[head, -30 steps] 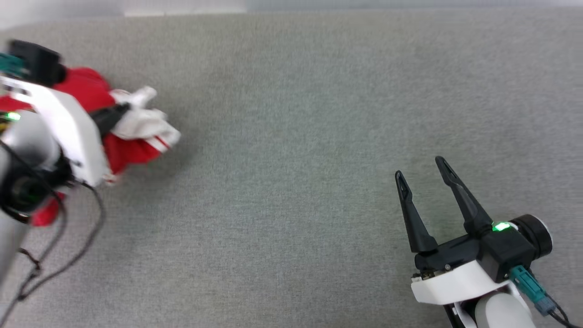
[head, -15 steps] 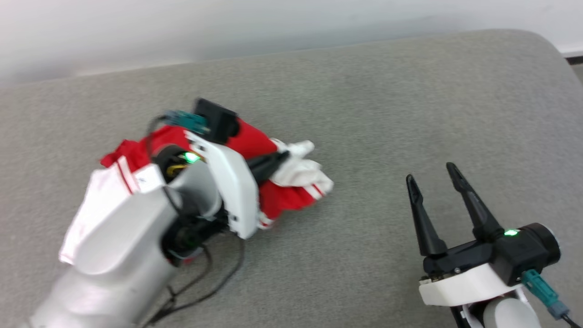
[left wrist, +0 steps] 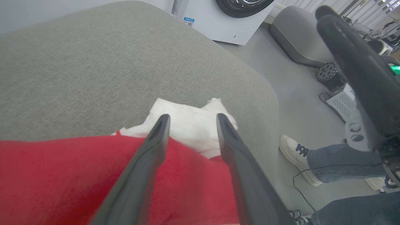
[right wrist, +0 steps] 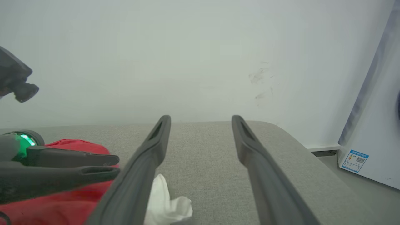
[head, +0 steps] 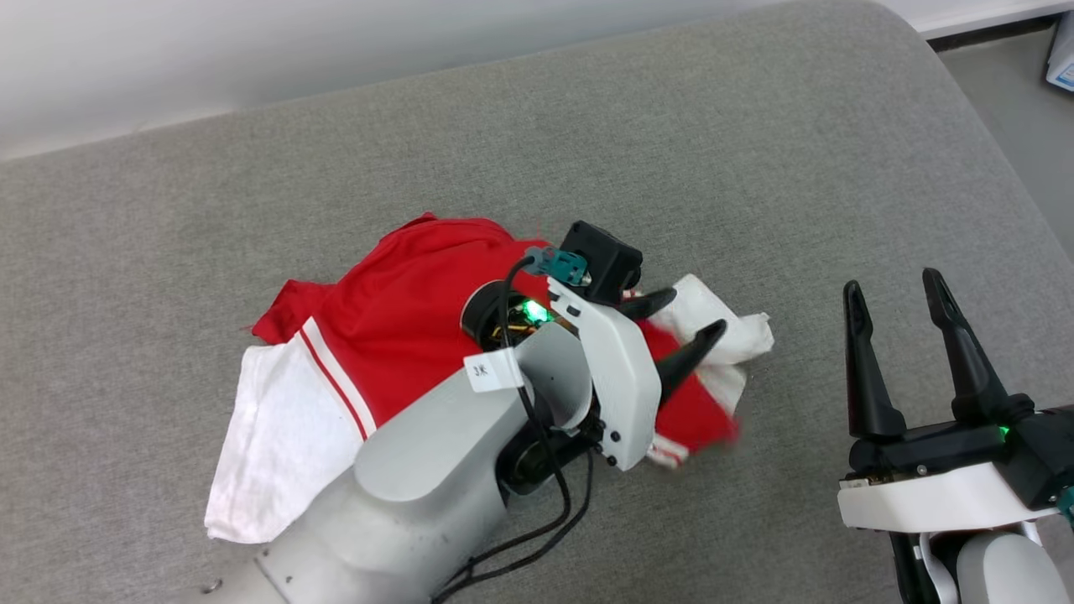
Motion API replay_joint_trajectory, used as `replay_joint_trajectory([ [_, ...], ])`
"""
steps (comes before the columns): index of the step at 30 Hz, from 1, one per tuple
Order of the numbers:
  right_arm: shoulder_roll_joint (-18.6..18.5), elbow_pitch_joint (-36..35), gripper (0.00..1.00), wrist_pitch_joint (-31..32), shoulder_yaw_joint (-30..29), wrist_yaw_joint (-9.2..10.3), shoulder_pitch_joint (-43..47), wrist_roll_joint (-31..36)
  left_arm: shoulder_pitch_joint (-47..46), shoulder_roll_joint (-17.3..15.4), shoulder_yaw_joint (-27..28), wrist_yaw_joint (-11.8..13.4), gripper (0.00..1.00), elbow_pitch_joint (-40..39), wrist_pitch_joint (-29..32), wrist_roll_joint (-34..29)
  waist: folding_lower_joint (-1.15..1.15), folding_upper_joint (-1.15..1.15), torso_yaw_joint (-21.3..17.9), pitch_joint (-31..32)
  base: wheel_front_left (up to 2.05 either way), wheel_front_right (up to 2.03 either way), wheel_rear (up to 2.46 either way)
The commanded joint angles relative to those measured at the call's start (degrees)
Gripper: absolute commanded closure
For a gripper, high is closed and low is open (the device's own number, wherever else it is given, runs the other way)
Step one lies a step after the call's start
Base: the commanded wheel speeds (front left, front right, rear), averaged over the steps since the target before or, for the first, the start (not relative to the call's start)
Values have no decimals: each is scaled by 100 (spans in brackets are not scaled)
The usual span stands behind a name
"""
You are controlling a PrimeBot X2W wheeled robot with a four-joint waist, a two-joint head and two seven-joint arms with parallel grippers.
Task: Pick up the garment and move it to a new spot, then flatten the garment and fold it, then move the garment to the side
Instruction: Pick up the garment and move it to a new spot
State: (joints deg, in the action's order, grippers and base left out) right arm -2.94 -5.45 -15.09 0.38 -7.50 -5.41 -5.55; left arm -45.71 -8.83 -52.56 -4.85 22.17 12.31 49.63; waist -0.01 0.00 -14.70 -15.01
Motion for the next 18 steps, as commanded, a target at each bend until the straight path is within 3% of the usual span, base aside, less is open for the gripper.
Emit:
replay_joint_trajectory([
  [1,12,-28,0,-12,-13,2,-38,-58,-69,51,27,-28,0,141,-195,-55,1,0,-2,-19,0,0,0],
  [5,11,-18,0,-12,14,3,3,-35,-139,62,69,-109,0,429,-634,-145,1,0,166,43,0,0,0],
  [10,11,42,0,-12,7,2,103,72,-150,-189,330,-81,0,595,-1423,-314,1,0,503,289,0,0,0],
  [18,10,111,0,-13,-98,2,275,272,226,-1147,939,364,0,394,-2548,-641,1,0,1077,785,0,0,0],
])
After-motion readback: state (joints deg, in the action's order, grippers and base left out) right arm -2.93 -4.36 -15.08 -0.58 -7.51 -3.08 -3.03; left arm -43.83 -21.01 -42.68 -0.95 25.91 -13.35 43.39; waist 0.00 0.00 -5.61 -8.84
